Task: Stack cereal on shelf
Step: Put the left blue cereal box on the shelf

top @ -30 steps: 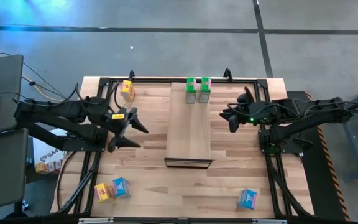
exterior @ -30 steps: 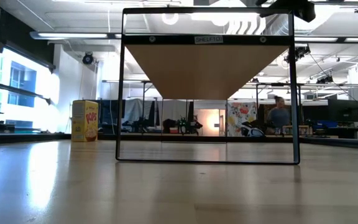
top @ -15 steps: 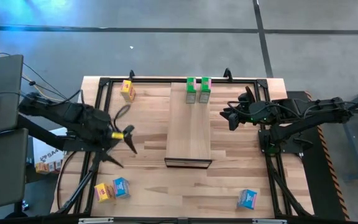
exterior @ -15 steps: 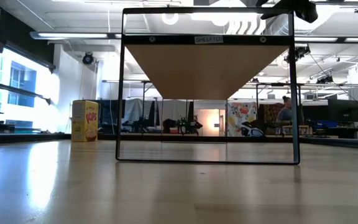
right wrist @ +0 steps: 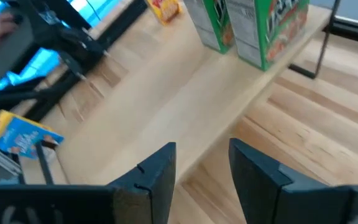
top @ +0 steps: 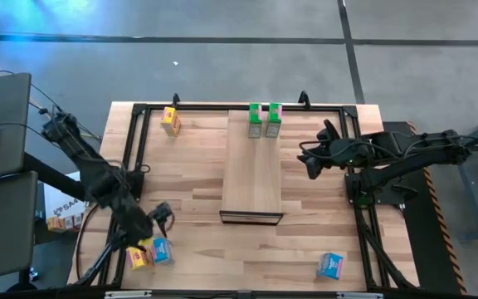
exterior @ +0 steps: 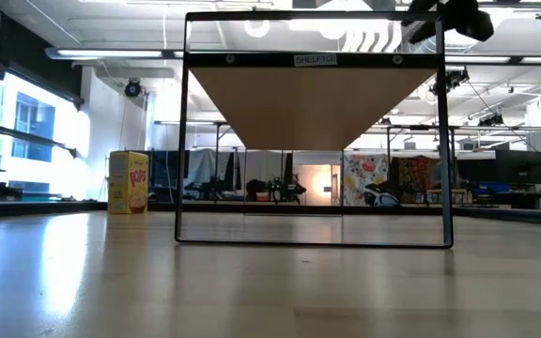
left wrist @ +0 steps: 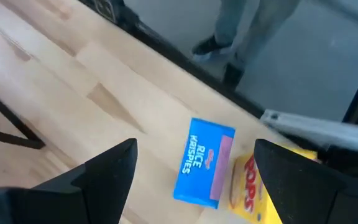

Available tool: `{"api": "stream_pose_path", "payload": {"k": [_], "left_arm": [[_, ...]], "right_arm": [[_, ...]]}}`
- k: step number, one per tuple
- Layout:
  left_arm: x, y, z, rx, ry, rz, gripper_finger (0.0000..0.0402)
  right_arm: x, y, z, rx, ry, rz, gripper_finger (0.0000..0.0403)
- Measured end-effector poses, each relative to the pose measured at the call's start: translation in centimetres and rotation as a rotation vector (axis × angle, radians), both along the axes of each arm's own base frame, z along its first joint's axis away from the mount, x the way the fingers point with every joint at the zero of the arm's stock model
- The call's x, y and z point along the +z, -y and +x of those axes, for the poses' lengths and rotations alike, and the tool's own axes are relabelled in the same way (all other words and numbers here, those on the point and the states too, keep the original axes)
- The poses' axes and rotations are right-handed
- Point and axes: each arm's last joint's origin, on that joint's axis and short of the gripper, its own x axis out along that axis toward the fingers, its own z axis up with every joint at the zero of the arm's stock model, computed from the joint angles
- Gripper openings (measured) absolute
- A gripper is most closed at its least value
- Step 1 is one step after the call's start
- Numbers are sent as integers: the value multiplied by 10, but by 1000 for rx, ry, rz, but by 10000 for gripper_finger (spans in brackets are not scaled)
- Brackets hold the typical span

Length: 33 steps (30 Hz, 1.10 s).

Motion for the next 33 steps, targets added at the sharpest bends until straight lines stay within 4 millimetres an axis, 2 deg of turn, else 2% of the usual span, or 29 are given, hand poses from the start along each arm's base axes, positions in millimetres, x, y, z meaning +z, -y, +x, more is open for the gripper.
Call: {"api": "stream_pose_path", "payload": {"k": [4,8,19,33], "left_arm": [[-16,19,1,-28,-63,55,317],[-28,29,6,-34,-87,107,317],[-47,36,17,-2,-129,198,317],[-70,39,25,-52,-200,253,317]], "right_arm": [[-3,0,-3,1,-45,-6,144],[-4,1,-4,1,-62,-8,144],[-5,0,-4,17,-64,6,144],[-5,0,-4,26,-66,14,144]]}}
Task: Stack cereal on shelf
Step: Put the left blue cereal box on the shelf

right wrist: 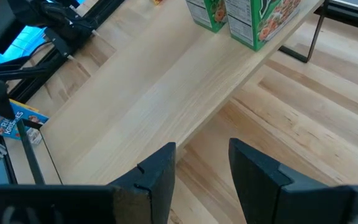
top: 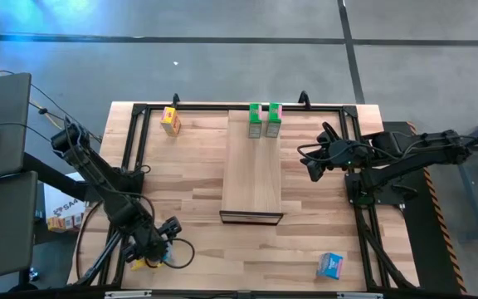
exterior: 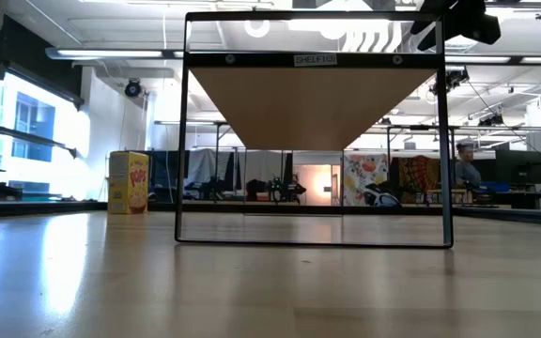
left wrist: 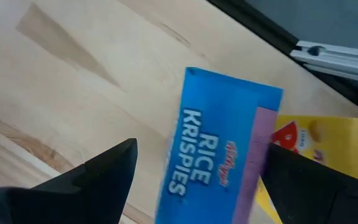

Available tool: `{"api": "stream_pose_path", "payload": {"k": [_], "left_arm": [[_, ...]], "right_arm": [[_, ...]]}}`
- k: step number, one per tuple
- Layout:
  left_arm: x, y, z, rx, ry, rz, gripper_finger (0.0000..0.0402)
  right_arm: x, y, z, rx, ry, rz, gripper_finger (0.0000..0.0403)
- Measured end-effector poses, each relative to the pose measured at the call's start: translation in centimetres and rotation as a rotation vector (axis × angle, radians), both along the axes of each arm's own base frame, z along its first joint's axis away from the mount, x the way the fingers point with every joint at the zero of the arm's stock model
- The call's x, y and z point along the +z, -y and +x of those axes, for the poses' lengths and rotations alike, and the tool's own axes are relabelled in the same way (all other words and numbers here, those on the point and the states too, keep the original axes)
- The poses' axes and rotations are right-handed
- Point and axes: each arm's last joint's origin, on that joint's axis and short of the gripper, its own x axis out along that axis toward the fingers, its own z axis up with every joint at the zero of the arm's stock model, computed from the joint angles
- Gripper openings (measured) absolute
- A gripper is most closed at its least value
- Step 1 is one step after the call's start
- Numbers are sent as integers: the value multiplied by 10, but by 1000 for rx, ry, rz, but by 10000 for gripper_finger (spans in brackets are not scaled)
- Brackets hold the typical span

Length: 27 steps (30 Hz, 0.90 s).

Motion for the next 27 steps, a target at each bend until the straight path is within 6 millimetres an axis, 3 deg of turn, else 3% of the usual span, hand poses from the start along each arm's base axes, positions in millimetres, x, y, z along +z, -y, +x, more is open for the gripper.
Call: {"api": "stream_pose_path", "payload": {"k": [9,16,22,27], "left_arm": [[-18,3,11,-1,-38,54,317],[-21,3,16,2,-39,51,305],[-16,-3,18,0,-18,45,234],[0,-17,18,57,15,4,159]], "right_arm": [[0,0,0,-1,-2,-11,144],[0,0,0,-4,-5,-15,144],[0,0,0,-4,-6,-15,144],[0,0,0,-4,-6,-16,144]]}}
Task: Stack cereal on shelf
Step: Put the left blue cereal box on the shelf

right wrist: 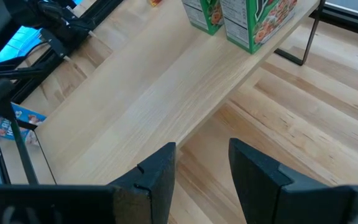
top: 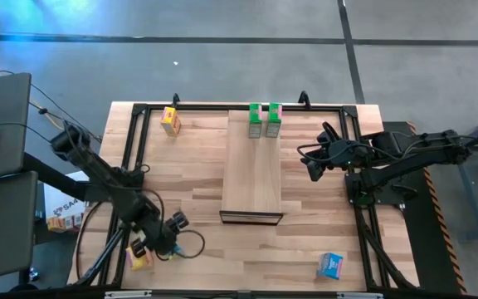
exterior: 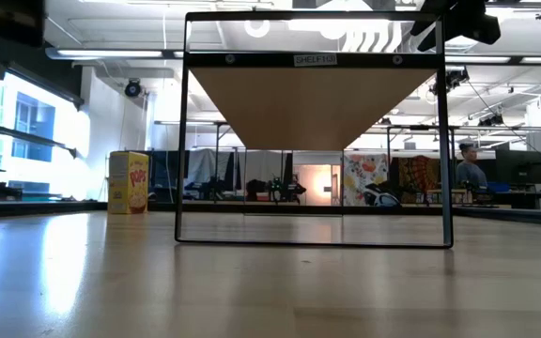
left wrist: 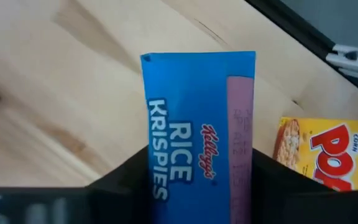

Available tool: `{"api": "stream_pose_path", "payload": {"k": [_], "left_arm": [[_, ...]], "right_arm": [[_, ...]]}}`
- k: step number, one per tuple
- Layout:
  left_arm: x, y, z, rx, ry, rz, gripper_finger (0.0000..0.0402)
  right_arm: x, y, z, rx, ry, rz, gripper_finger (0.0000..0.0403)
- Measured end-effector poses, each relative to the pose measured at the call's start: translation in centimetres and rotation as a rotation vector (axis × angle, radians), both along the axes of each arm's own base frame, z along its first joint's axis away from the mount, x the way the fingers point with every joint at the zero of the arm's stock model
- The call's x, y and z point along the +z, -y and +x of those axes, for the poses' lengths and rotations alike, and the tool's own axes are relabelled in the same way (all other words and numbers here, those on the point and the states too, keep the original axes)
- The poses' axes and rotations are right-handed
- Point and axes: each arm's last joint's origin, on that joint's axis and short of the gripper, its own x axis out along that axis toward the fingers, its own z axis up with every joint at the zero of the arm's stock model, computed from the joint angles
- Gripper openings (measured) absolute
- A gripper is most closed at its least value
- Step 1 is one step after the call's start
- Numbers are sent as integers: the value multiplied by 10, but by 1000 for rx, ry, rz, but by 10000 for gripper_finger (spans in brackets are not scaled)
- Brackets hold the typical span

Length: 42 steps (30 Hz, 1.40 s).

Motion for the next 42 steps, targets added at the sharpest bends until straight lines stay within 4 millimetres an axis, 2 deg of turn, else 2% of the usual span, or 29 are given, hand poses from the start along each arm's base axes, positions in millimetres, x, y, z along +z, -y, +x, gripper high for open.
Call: {"api": "stream_pose_path", "payload": {"k": [4,9,14,18,21,23,28,32,36,39,42], "left_arm": [[21,-17,-5,60,46,-63,120],[56,-43,-26,165,95,-180,110],[107,-72,-47,296,259,-245,118],[149,-94,-42,515,433,-241,118],[175,-107,-21,585,533,-192,119],[185,-117,-2,647,560,-139,119],[197,-149,55,756,584,-15,119],[188,-177,102,851,524,23,119],[173,-198,138,919,467,27,119],[155,-205,157,944,384,-13,119],[143,-207,168,970,311,-91,119]], "right_arm": [[0,1,0,-15,2,-14,144],[0,1,0,-27,7,-13,144],[0,1,0,-73,24,12,144],[1,2,0,-136,50,42,144],[1,2,0,-142,55,33,144],[2,2,1,-130,60,15,144],[4,3,2,-118,73,-33,144],[6,2,4,-108,102,-21,144],[10,0,8,-59,149,-11,144],[17,-2,13,38,206,-37,144],[24,-3,16,124,262,-75,144]]}}
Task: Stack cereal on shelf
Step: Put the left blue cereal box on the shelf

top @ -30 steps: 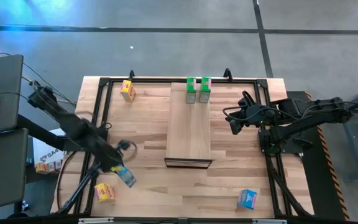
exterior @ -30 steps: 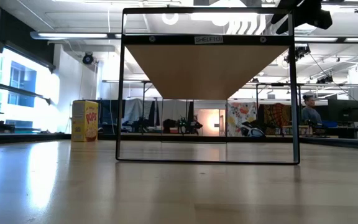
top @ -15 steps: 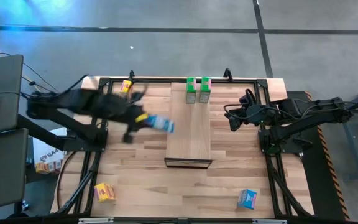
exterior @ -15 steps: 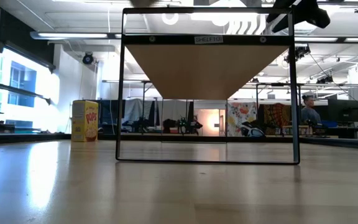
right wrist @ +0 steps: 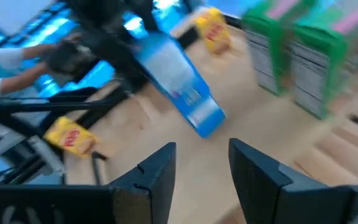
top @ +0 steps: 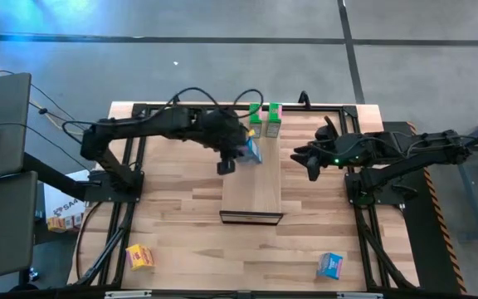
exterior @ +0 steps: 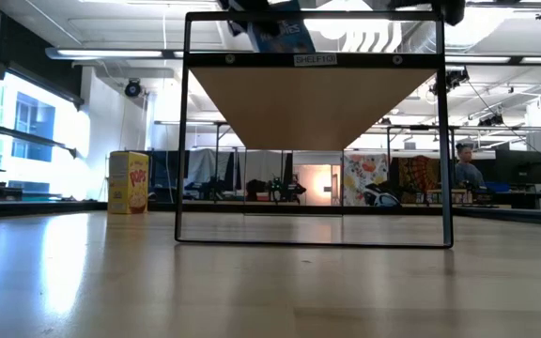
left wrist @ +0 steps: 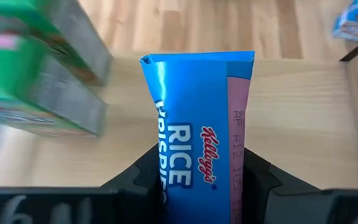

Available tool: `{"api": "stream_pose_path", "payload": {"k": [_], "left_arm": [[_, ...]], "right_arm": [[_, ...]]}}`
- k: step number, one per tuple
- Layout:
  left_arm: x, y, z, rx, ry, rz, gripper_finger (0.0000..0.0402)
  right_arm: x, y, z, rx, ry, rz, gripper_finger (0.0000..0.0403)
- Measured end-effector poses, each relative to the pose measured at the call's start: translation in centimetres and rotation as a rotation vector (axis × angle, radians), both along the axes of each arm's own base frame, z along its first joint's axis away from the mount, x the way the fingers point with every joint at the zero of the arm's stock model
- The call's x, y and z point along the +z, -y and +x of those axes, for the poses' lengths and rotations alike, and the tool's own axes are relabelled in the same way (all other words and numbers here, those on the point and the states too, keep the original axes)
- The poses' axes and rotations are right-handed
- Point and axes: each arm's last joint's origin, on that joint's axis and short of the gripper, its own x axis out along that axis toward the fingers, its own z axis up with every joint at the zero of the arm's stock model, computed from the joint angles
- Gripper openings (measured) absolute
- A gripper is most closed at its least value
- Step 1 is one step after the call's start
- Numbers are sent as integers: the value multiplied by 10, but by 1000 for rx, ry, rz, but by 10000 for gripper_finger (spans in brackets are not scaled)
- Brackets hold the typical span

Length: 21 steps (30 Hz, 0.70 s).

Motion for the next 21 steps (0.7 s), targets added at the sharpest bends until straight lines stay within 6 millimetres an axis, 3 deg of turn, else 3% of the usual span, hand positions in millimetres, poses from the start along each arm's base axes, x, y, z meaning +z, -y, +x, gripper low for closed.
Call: {"api": "stream_pose_path", "payload": {"k": [11,21], "left_arm": [[-7,0,6,45,-15,-50,123],[-7,-2,6,82,-19,-2,173]], "right_arm": [[5,-1,0,43,40,-25,144],[5,-1,0,42,41,-25,144]]}}
